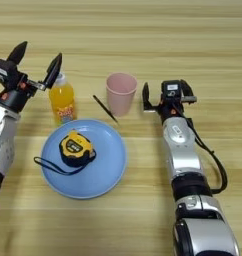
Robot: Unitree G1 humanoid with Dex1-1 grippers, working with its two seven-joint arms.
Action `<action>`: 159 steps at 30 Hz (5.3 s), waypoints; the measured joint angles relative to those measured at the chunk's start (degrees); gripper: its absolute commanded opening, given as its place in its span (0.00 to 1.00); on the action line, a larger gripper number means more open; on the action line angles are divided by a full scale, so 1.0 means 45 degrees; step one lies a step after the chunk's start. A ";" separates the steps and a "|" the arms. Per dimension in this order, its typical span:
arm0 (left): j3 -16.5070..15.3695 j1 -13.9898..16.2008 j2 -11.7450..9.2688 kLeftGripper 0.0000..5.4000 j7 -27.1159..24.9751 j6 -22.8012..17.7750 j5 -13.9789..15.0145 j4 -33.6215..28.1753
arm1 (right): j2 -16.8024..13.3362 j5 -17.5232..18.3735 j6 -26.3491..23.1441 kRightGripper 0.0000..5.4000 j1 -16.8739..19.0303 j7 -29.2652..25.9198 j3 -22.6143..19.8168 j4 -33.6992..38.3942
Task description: Move the objects on the table
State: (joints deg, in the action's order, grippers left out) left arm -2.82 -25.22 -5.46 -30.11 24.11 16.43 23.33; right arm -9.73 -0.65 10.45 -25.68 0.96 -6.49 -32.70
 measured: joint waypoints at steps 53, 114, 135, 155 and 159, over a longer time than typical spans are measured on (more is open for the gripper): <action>0.1214 -0.0092 -0.0178 0.76 -0.0040 -0.0221 -0.2574 0.3383 | 0.0022 -0.0002 0.0006 1.00 0.0002 0.0007 0.0036 0.0225; 0.0774 -0.0077 -0.1119 0.99 0.1443 0.0471 -0.2802 0.4029 | 0.0128 -0.0032 -0.0012 1.00 0.0002 0.0036 0.0064 0.0299; -0.0398 -0.0199 -0.0933 0.99 0.2453 0.2299 -0.2244 0.3294 | 0.0131 -0.0033 -0.0016 1.00 0.0005 0.0031 0.0065 0.0357; -0.1545 -0.0189 -0.0639 0.99 0.1839 0.2229 -0.0153 0.1862 | 0.0132 -0.0034 -0.0029 1.00 0.0009 0.0031 0.0066 0.0438; -0.2194 -0.0680 -0.1173 0.99 0.3372 0.2223 -0.0809 0.2782 | 0.0140 -0.0038 -0.0036 1.00 0.0011 0.0032 0.0067 0.0477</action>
State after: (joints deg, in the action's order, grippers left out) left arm -12.70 -28.28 -10.74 -14.93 34.11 12.79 35.85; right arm -9.10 -0.82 10.28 -25.63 1.11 -6.19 -30.56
